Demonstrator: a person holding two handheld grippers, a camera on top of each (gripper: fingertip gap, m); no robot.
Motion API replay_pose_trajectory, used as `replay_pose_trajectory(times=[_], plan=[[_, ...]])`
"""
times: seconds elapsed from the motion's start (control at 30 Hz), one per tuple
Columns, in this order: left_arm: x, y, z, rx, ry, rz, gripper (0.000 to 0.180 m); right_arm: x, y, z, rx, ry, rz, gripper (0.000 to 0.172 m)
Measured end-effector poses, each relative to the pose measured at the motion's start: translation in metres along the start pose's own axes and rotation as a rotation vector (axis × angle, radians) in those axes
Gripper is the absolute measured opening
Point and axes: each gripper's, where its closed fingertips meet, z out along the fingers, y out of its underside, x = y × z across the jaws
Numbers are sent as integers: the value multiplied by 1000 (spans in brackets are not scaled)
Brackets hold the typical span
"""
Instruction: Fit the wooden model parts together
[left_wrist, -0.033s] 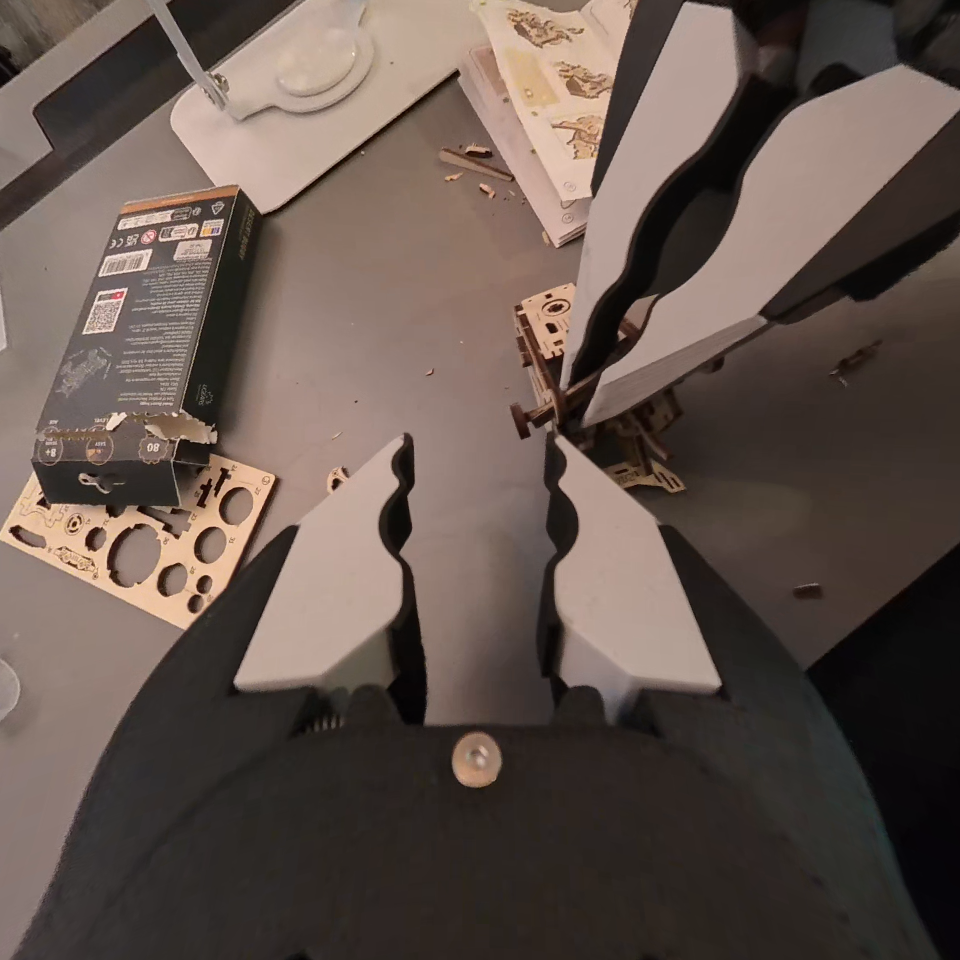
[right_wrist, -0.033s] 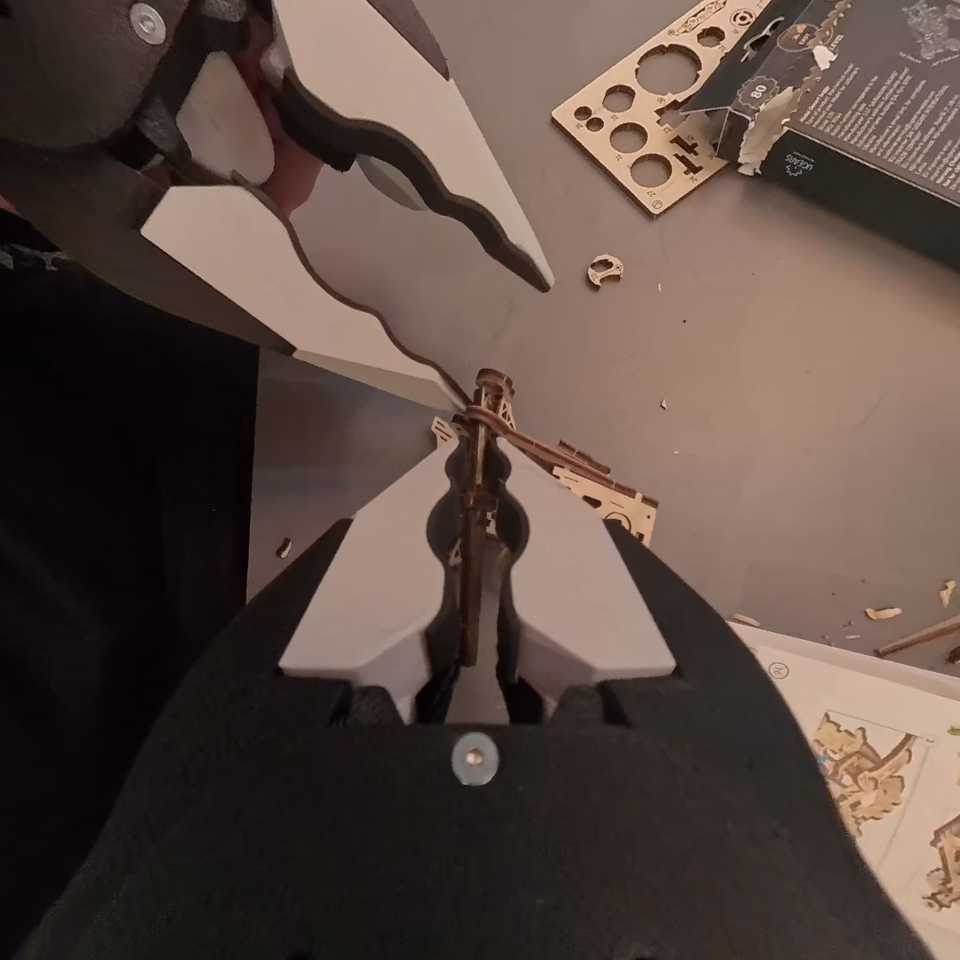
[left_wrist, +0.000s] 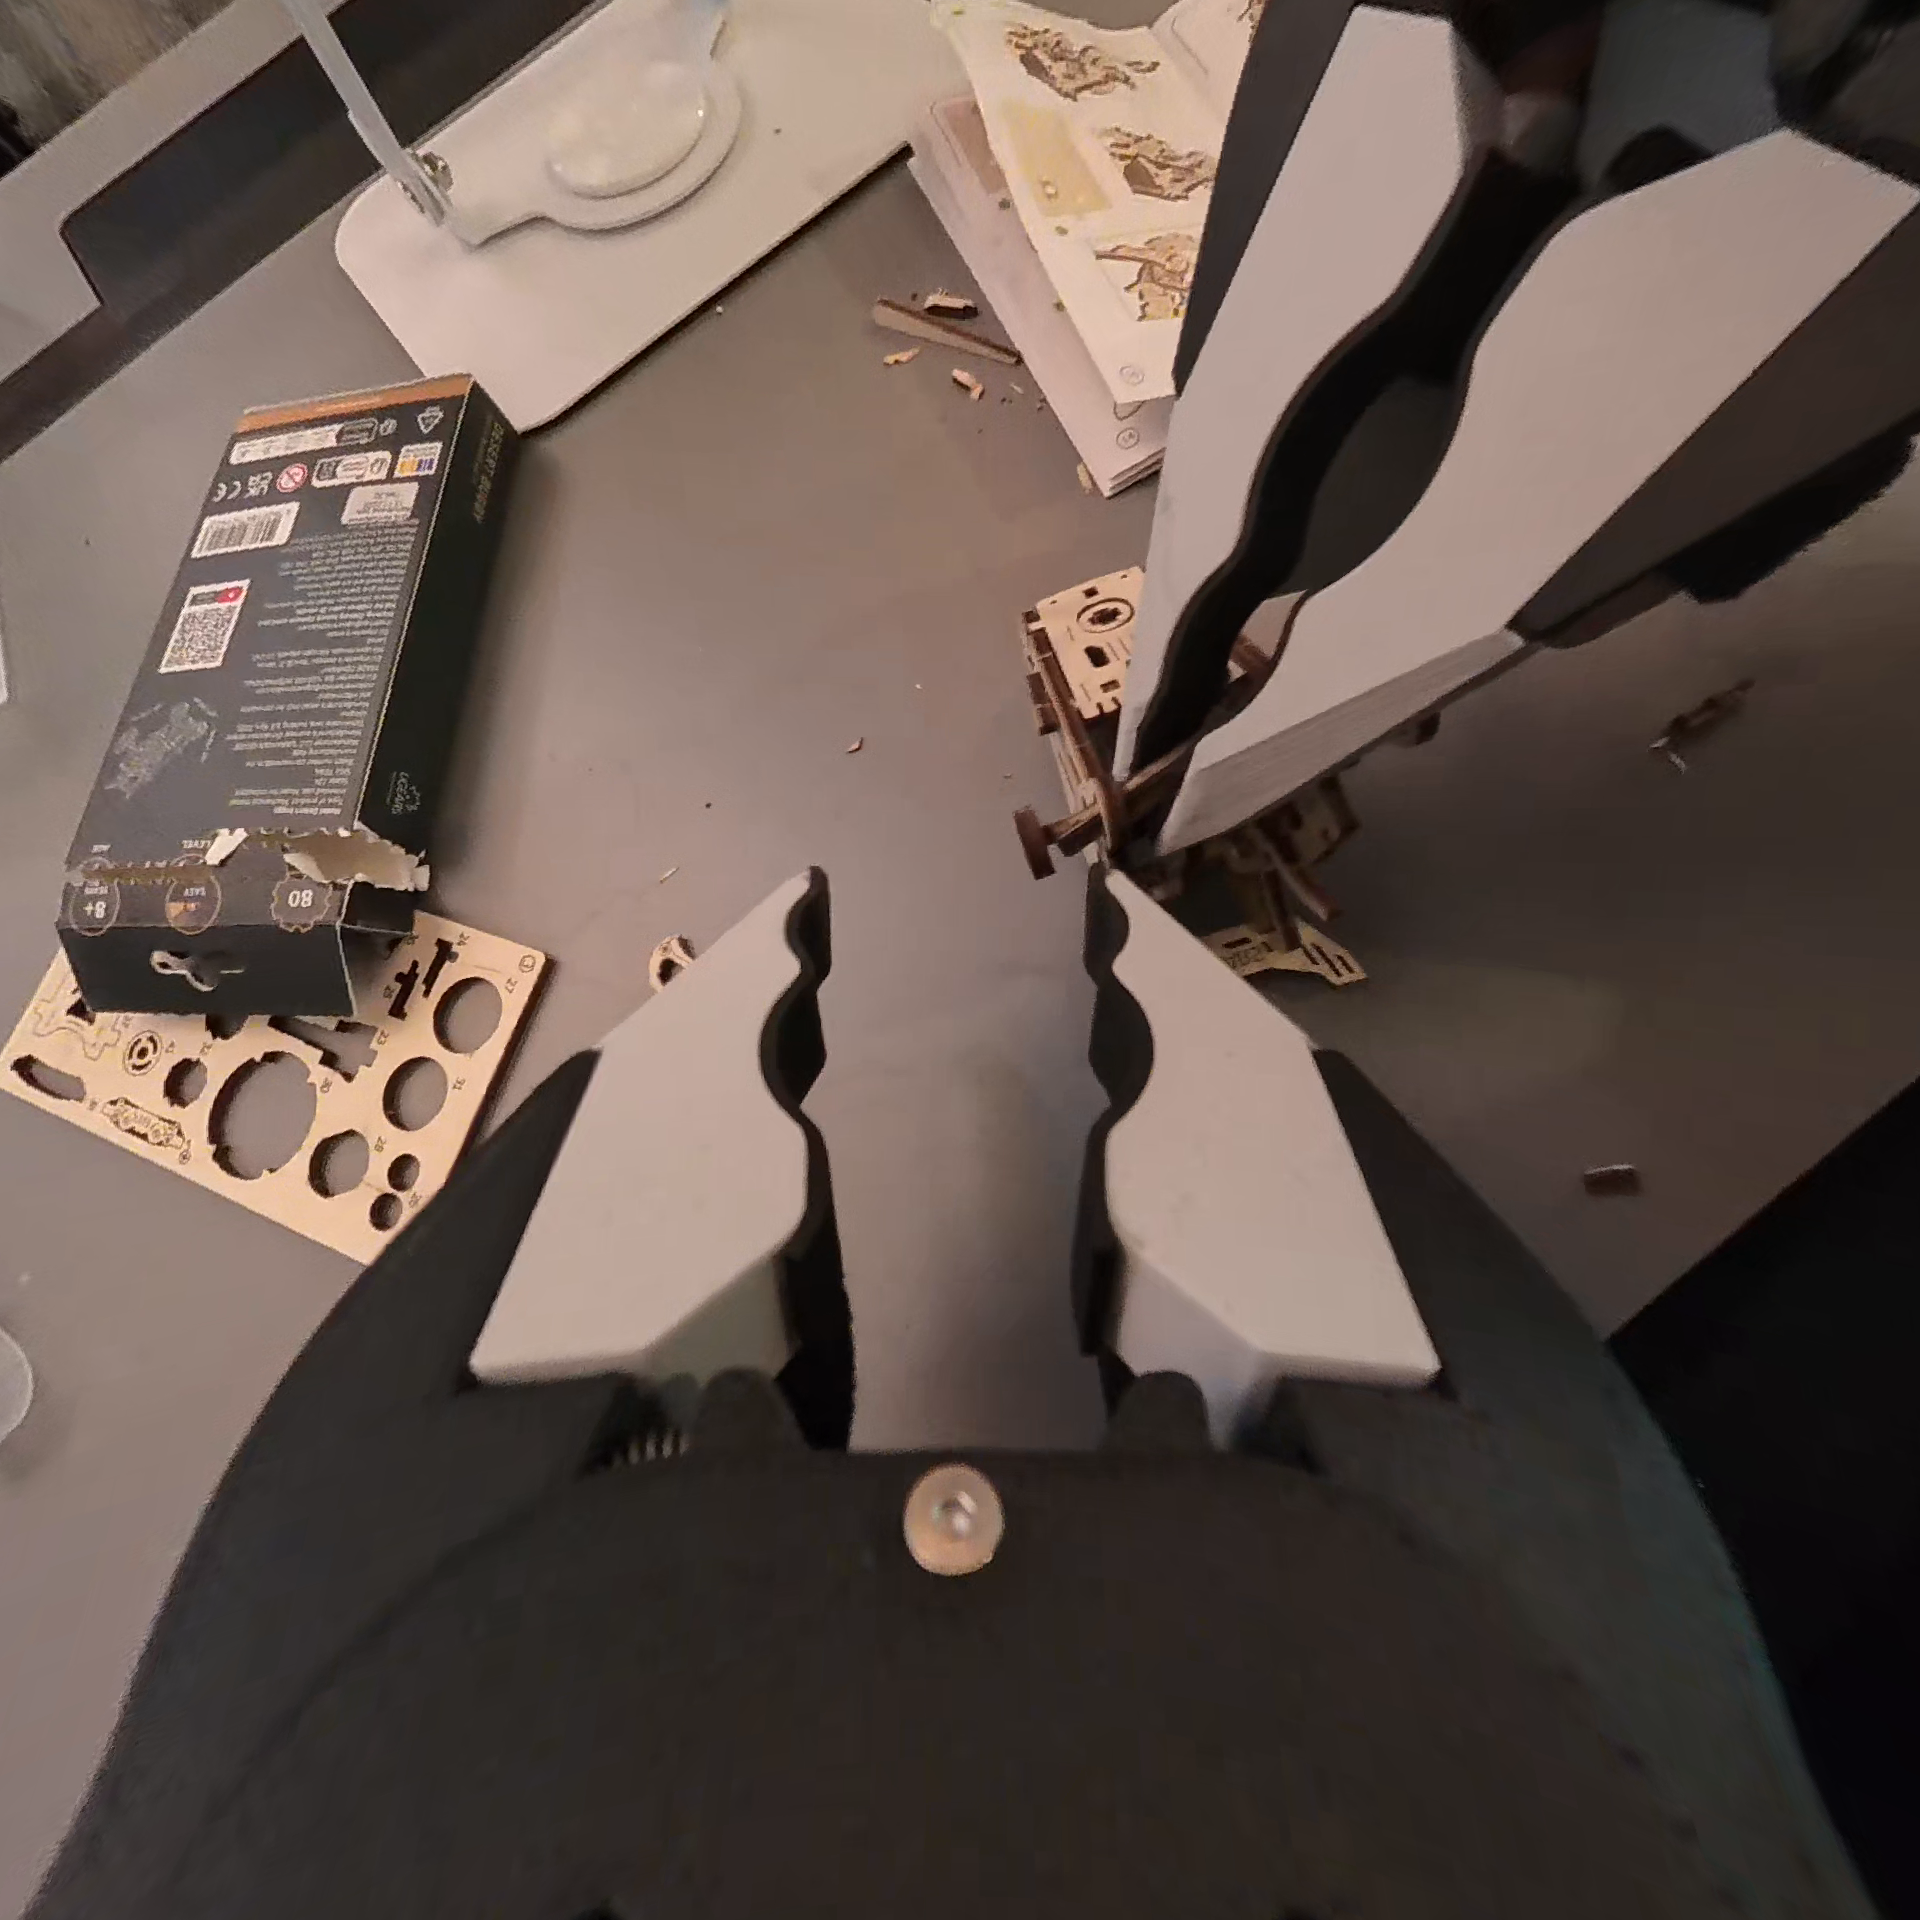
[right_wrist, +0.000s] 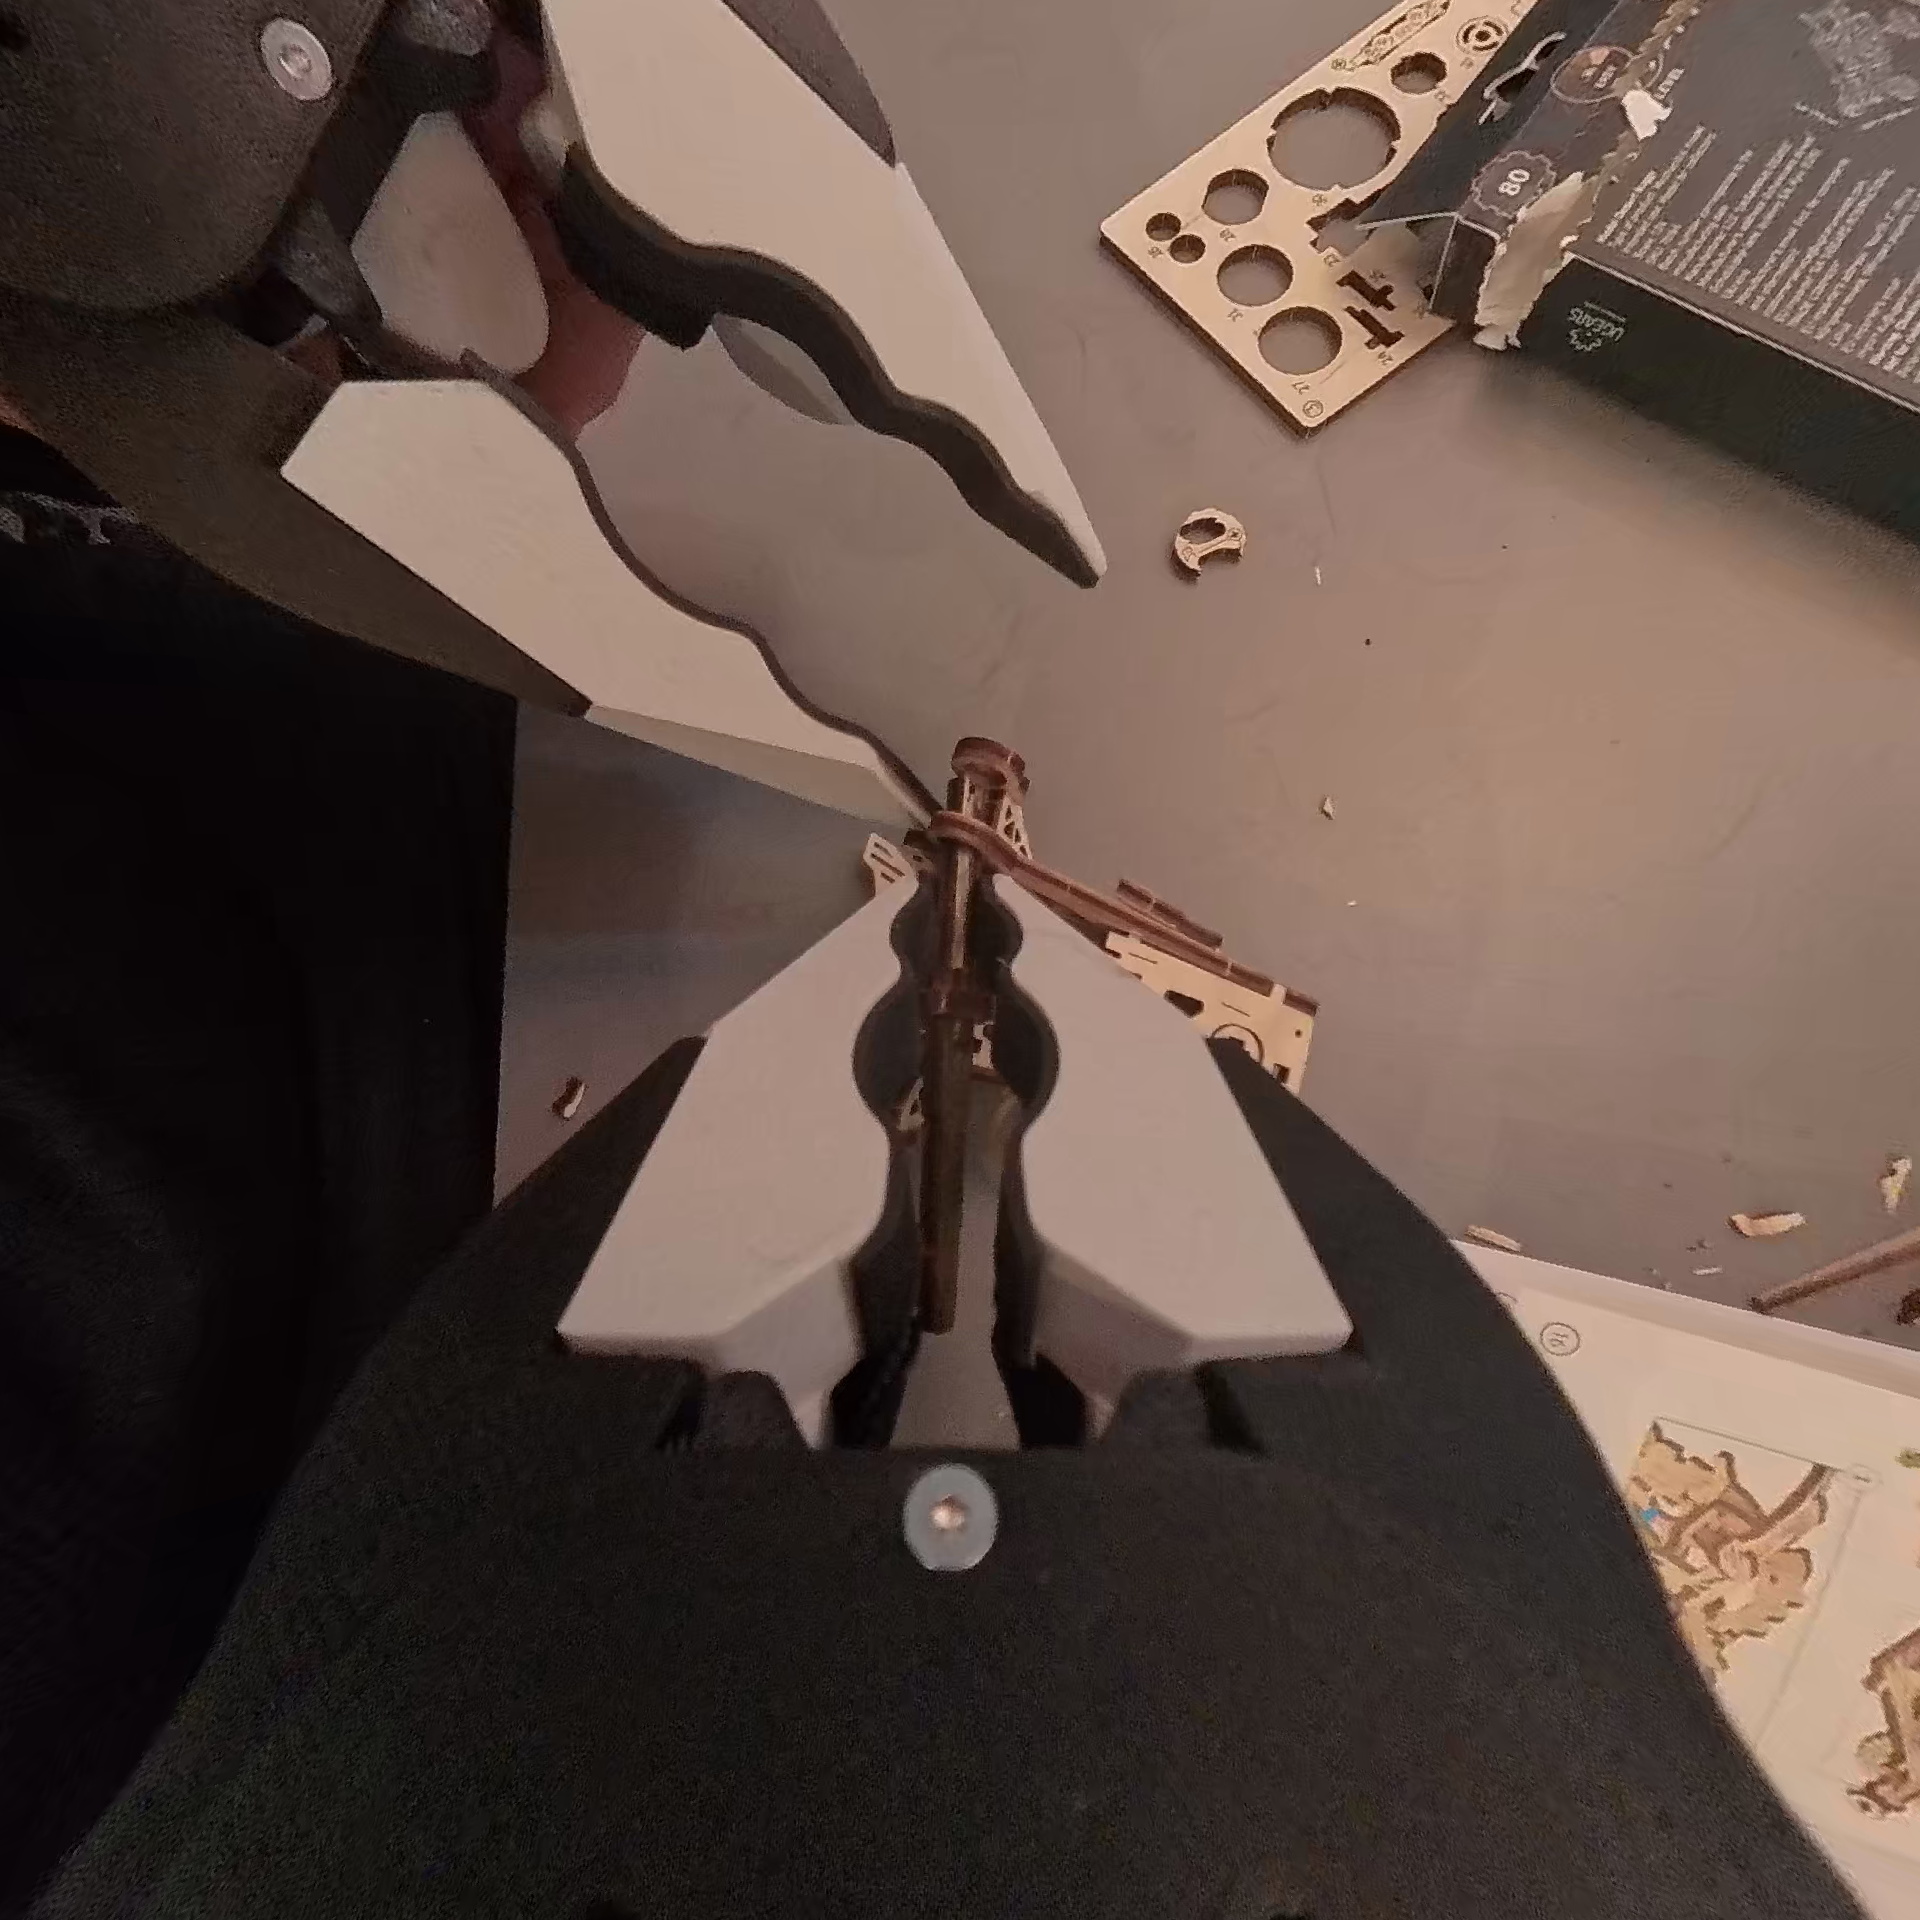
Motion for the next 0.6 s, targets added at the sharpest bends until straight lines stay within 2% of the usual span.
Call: replay_pose_trajectory(times=[0.4,0.53,0.6], plan=[[0,2,1,24,35,-46,42,-1,-2,3,-10,22,6,3],[1,4,1,43,87,-121,39,-1,-3,3,12,22,15,3],[6,5,1,71,161,-208,30,-1,-5,3,29,24,22,3]])
